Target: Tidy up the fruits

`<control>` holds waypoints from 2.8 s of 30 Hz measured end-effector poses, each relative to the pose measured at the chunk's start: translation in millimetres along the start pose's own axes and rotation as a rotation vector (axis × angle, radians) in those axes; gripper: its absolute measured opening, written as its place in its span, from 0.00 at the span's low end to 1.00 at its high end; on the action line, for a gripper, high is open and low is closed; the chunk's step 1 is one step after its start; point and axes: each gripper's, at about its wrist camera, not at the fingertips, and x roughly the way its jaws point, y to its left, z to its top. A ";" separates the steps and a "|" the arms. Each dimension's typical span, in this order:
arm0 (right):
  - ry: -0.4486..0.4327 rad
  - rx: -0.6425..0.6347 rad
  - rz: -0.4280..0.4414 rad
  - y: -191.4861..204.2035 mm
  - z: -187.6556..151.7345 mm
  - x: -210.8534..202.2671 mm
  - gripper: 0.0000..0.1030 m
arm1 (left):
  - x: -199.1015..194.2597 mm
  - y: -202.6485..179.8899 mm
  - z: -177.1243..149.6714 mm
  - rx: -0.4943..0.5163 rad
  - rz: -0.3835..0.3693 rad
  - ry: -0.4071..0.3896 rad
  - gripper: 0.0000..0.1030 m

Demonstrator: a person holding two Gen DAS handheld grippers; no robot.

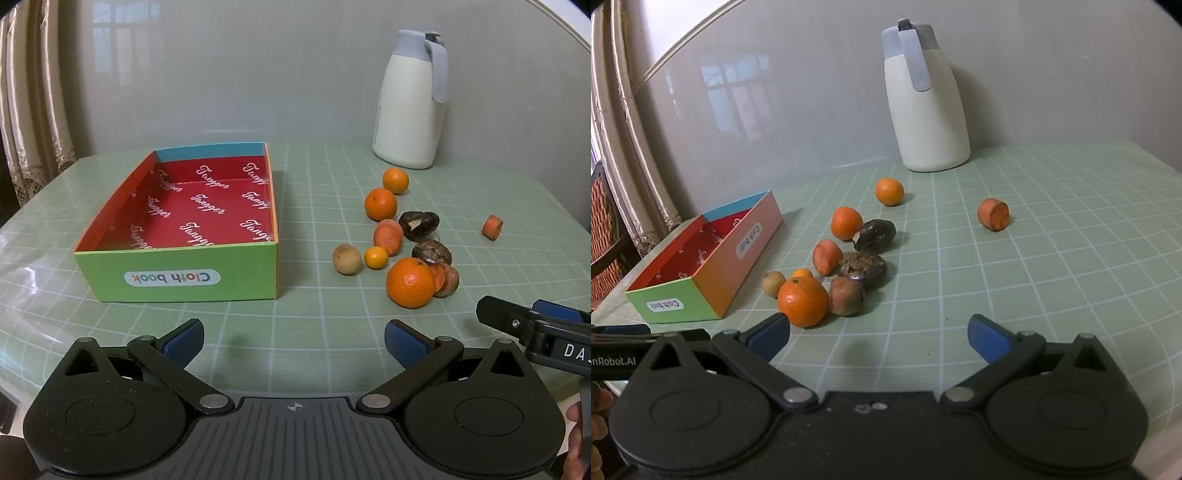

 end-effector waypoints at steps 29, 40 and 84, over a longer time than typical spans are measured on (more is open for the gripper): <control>0.002 0.002 -0.001 -0.4 -1.2 0.0 1.00 | -1.5 0.5 1.7 0.007 0.004 -0.007 1.00; 0.000 0.003 0.001 -0.7 -1.5 -0.7 1.00 | -0.5 1.1 0.8 0.002 0.002 0.012 1.00; -0.095 0.079 -0.098 -31.6 5.0 -22.1 1.00 | -6.8 -31.5 8.4 0.128 -0.075 -0.110 1.00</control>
